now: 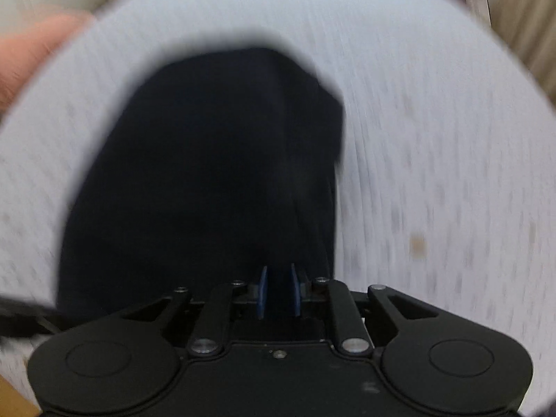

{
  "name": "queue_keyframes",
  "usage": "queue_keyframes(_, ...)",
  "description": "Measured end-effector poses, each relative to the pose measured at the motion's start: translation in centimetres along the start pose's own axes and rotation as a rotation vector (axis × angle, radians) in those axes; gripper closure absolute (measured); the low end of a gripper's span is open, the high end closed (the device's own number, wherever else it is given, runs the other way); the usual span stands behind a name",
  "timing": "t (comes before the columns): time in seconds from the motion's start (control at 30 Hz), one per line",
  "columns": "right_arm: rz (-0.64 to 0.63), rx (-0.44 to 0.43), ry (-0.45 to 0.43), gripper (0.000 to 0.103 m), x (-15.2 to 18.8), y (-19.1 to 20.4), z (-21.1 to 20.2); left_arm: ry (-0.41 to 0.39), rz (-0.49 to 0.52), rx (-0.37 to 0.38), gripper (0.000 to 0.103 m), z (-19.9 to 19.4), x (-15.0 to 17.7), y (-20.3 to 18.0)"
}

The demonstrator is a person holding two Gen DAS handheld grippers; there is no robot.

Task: Fold large clothes
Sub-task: 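Release the hoodie and lift both grippers away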

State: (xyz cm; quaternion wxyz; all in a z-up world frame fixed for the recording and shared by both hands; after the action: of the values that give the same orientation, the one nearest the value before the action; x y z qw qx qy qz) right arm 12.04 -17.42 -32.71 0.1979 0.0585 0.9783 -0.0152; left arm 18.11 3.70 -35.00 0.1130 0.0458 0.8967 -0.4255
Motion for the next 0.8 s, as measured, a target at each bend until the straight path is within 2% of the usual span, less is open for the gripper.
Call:
queue_keyframes(0.07,0.044,0.092,0.089,0.089,1.3,-1.1,0.0,-0.015,0.066,-0.031,0.095,-2.1,-0.5,-2.3)
queue_keyframes(0.1,0.073,0.092,0.083,0.089,1.4,-1.6,-1.2,-0.023,0.098,-0.044,0.092,-3.3,-0.6,-3.4)
queue_keyframes(0.13,0.093,0.079,0.065,0.088,1.2,-2.0,-2.6,-0.032,0.128,-0.061,0.090,-4.5,-0.7,-4.5)
queue_keyframes(0.17,0.102,0.072,0.042,0.084,1.1,-2.2,-4.4,-0.050,0.171,-0.088,0.085,-6.1,-1.1,-5.9)
queue_keyframes(0.2,0.099,0.074,0.017,0.070,1.1,-2.3,-6.0,-0.070,0.210,-0.106,0.081,-7.6,-1.1,-6.9)
queue_keyframes(0.27,0.073,0.088,-0.031,0.054,1.3,-2.3,-10.2,-0.132,0.305,-0.166,0.077,-10.7,-1.9,-10.1)
queue_keyframes(0.33,0.082,0.097,-0.073,0.054,0.9,-2.3,-14.0,-0.202,0.390,-0.244,0.074,-13.9,-2.1,-12.9)
queue_keyframes(0.37,0.101,0.091,-0.086,0.048,0.2,-2.6,-15.1,-0.235,0.425,-0.292,0.071,-15.2,-2.4,-14.2)
queue_keyframes(0.4,0.128,0.082,-0.104,0.036,-0.3,-2.7,-16.7,-0.263,0.450,-0.333,0.067,-16.2,-2.7,-15.3)
queue_keyframes(0.47,0.176,0.058,-0.156,0.021,-1.6,-2.3,-20.2,-0.323,0.493,-0.419,0.060,-18.5,-3.4,-17.9)
queue_keyframes(0.57,0.182,0.023,-0.250,0.021,-4.0,-0.7,-25.4,-0.374,0.562,-0.472,0.056,-21.8,-4.0,-22.3)
queue_keyframes(0.63,0.173,0.016,-0.305,0.021,-5.6,0.4,-28.7,-0.426,0.638,-0.432,0.045,-24.6,-3.7,-25.6)
queue_keyframes(0.7,0.160,0.011,-0.373,0.020,-7.0,1.7,-31.9,-0.515,0.730,-0.391,0.006,-27.5,-3.1,-28.9)
queue_keyframes(0.73,0.162,0.010,-0.409,0.020,-7.5,2.1,-33.3,-0.555,0.756,-0.392,0.001,-28.6,-2.9,-30.0)
queue_keyframes(0.8,0.174,-0.001,-0.478,0.017,-8.2,2.7,-35.8,-0.628,0.779,-0.425,0.001,-30.7,-2.5,-31.5)
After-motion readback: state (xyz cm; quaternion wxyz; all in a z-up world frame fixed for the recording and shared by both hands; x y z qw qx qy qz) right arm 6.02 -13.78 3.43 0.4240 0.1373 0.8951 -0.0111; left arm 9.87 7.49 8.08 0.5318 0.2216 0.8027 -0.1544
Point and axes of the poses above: each gripper's, at about its wrist camera, not at the fingertips, and z roughly the way its jaws point, y to its left, x to its underside, the point moved 6 cm from there along z, roughly the way its jaws point, and after that the axes turned 1 degree about z, right-handed, at the moved point
